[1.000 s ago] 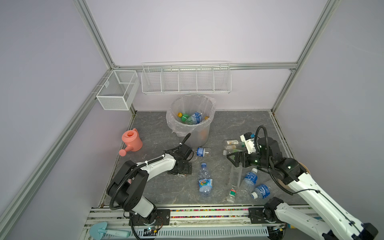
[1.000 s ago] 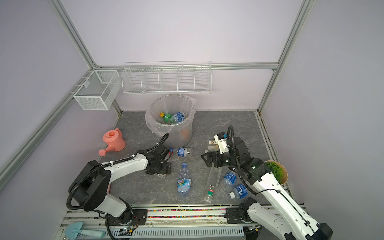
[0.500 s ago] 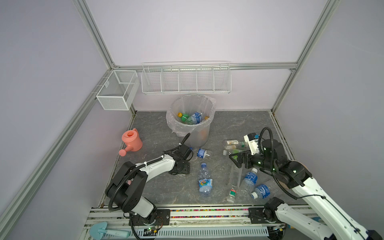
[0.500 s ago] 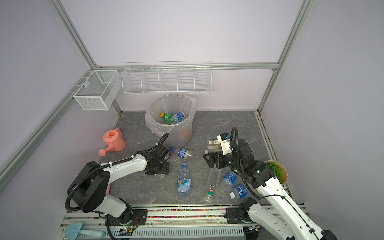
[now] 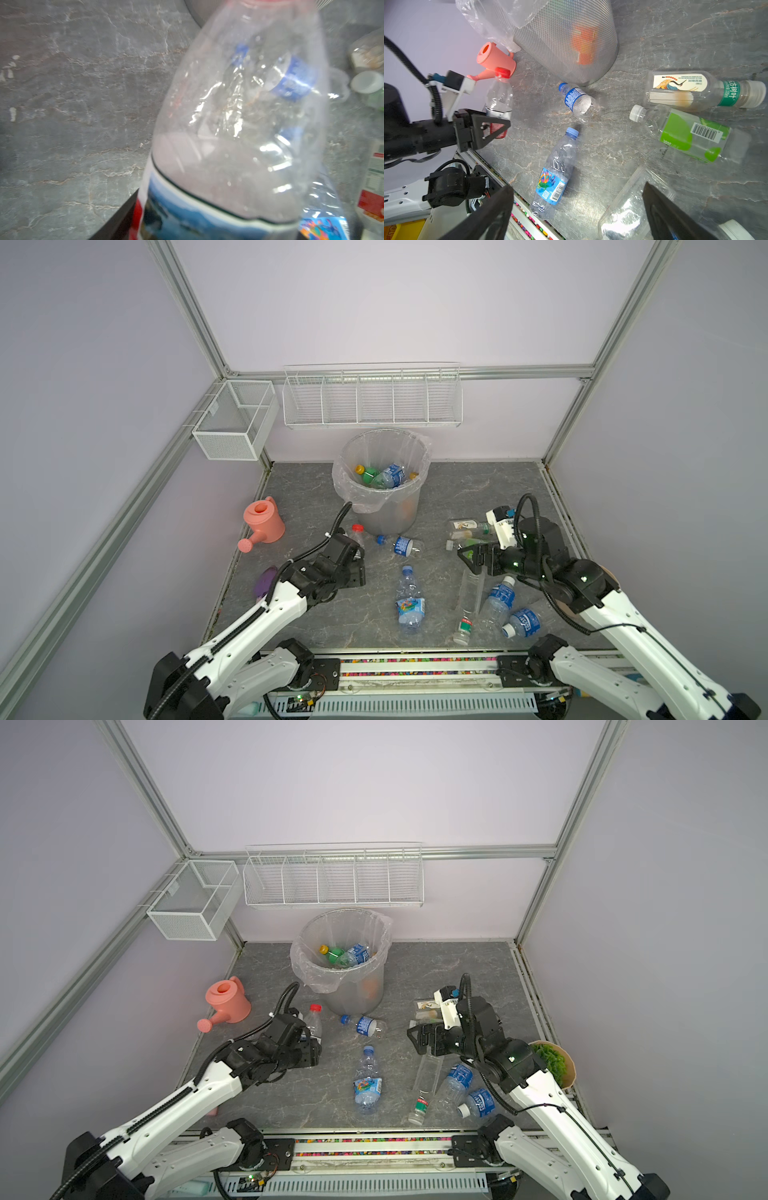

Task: Throw the plastic bottles in the bin
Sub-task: 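Lift the red-capped bottle with the left gripper up over the bin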

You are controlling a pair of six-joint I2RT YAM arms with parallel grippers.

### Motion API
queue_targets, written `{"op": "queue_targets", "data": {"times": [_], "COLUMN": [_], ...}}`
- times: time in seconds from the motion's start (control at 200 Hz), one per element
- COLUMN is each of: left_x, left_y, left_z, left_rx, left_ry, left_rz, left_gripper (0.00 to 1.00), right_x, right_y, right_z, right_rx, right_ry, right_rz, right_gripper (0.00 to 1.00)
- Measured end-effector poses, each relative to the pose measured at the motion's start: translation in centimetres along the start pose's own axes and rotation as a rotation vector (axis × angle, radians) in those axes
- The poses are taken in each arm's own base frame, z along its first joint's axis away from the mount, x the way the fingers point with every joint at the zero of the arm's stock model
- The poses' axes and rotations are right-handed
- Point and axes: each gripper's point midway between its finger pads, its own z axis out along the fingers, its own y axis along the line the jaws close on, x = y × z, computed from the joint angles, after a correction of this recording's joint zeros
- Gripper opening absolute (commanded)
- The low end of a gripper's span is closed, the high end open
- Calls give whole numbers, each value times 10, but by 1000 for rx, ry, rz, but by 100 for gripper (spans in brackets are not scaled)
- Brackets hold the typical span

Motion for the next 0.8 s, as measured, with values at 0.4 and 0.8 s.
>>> {"op": "queue_targets", "data": {"times": [0.4, 0.8], "left_x": [-107, -200], "left_y": [-4, -26], "left_z": [-112, -213], "left_rx": [17, 54], "left_ry": [-408, -724], "left_rz": [-107, -83], "left_gripper": [23, 23], "right_x": [6, 2], "right_y": [-5, -2], "right_z": [10, 3], "right_rx": [22, 30], "right_ry": [41, 34], "right_rz": [78, 110], "right_gripper": [99, 98]}}
